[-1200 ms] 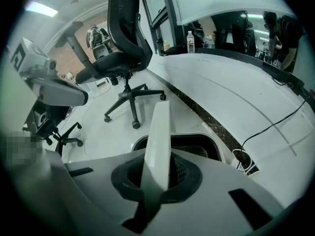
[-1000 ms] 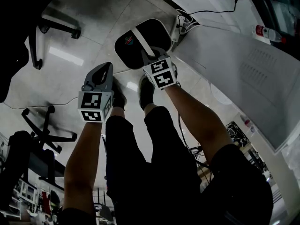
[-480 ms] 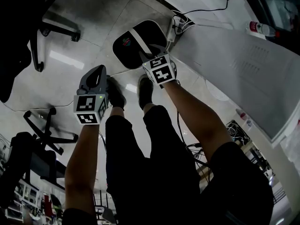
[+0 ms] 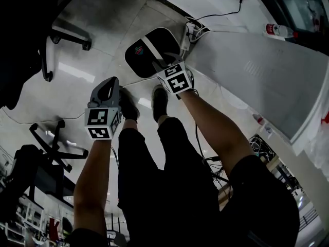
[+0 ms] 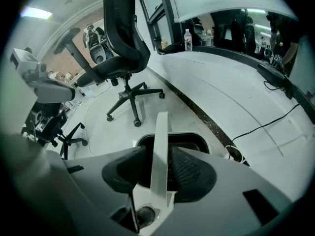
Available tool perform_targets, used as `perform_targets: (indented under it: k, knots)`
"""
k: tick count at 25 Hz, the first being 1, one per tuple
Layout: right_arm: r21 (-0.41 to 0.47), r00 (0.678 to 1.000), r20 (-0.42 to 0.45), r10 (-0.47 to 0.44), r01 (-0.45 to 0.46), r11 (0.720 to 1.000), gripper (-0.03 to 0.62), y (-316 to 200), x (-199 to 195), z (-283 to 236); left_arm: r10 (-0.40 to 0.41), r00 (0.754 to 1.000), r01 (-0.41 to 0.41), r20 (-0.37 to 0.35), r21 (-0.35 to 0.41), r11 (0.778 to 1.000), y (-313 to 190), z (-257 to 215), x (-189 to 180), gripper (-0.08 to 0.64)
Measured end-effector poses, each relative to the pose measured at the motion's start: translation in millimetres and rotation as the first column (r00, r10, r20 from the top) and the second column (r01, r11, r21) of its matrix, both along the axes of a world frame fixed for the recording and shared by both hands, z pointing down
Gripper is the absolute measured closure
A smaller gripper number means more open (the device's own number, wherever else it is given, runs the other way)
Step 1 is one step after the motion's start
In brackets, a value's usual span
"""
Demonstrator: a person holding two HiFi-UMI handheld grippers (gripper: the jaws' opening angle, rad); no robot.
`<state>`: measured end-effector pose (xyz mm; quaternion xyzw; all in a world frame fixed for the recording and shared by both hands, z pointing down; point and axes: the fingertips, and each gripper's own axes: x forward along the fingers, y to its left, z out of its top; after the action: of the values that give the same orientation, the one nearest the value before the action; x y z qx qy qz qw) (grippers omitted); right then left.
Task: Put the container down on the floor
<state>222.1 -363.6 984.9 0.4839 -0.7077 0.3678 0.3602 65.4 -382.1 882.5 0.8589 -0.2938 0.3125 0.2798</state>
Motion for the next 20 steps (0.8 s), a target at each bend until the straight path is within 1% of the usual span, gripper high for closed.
perform_targets:
  k: [4,8,11,13,15,18,20]
  knots:
    - [0.009,1.0,-0.016,0.005,-0.004,1.0,0.43,8,3,-26,-0.001,1.0,0.001,0.004,0.006,1.0,9,-24,-5,0.554]
    - [0.048,1.0,0.001,0.018,-0.018,0.999,0.43,9,3,-72,0.016,1.0,-0.015,-0.016,0.03,0.999,17,-64,-3,0.554]
    - [0.071,1.0,0.02,0.017,-0.018,0.997,0.431,13,1,-109,-0.001,0.999,0.003,-0.038,0.054,0.999,19,-95,-1,0.554]
    - [0.09,1.0,0.02,0.009,-0.011,0.996,0.431,14,1,-133,-0.017,0.999,0.02,-0.037,0.066,0.998,20,-110,-1,0.554]
    - [0.101,1.0,0.01,0.005,-0.006,0.995,0.448,19,3,-155,-0.023,0.999,0.025,-0.034,0.066,0.997,26,-126,0,0.554]
    - [0.112,1.0,0.024,0.016,-0.019,0.994,0.487,28,4,-183,-0.009,0.999,0.013,-0.045,0.079,0.997,35,-156,5,0.554]
    - [0.159,0.999,0.041,0.033,-0.039,0.987,0.508,27,4,-210,-0.005,0.998,0.011,-0.059,0.097,0.995,38,-177,5,0.554]
